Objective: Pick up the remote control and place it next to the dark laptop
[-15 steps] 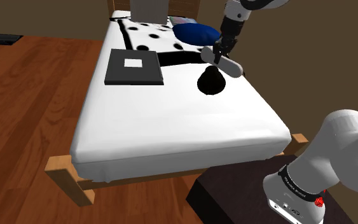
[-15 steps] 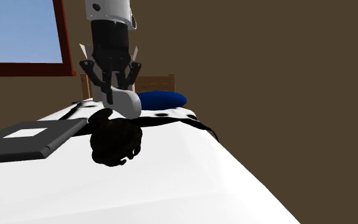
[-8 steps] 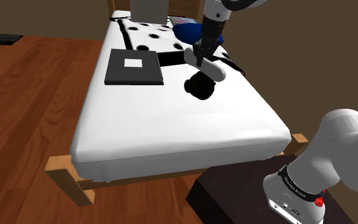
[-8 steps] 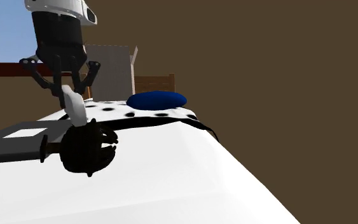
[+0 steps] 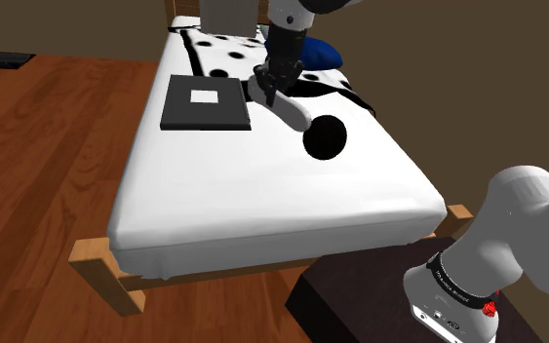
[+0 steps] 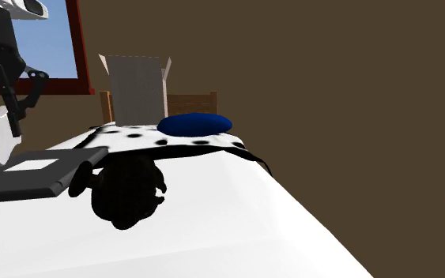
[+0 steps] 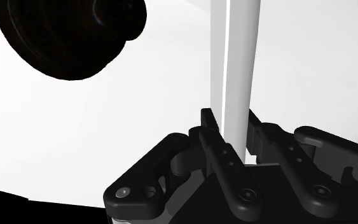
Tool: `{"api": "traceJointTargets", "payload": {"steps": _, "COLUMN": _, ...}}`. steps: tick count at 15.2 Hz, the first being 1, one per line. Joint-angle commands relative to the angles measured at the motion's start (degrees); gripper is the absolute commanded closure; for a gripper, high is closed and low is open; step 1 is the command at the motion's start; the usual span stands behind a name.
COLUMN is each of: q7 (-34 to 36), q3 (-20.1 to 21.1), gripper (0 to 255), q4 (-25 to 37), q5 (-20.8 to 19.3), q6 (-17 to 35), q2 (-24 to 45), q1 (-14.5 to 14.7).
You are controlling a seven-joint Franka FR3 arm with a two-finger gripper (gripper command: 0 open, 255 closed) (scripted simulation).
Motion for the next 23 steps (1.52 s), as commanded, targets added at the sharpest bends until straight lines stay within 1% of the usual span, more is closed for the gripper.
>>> {"api": "traceJointTargets", "payload": {"steps": 1, "q7": 1.83, "q3": 0.98, "gripper": 255, "q4": 2.59, "q5": 0.49, "q6": -0.35, "q2": 2.31, "q1": 0.96}}
{"api": "traceJointTargets", "payload": {"steps": 3, "q7": 4.09, "q3": 2.16, "gripper": 255, "q4": 6.21, "q5": 0.97, "q6": -1.13, "q2": 5.24, "q1": 2.17}}
{"api": "traceJointTargets", "payload": {"steps": 13, "q7": 3.95, "q3": 2.16, "gripper": 255, "q4": 0.36, "q5": 1.3, "q6": 6.25, "q2": 6.8, "q1": 2.11}}
{"api": "traceJointTargets", "payload": {"steps": 23, "q7": 3.6, "q3": 2.22, "gripper": 255, "q4": -4.17, "q5": 1.93, "q6": 13.45, "q2": 9.52, "q1": 2.0}}
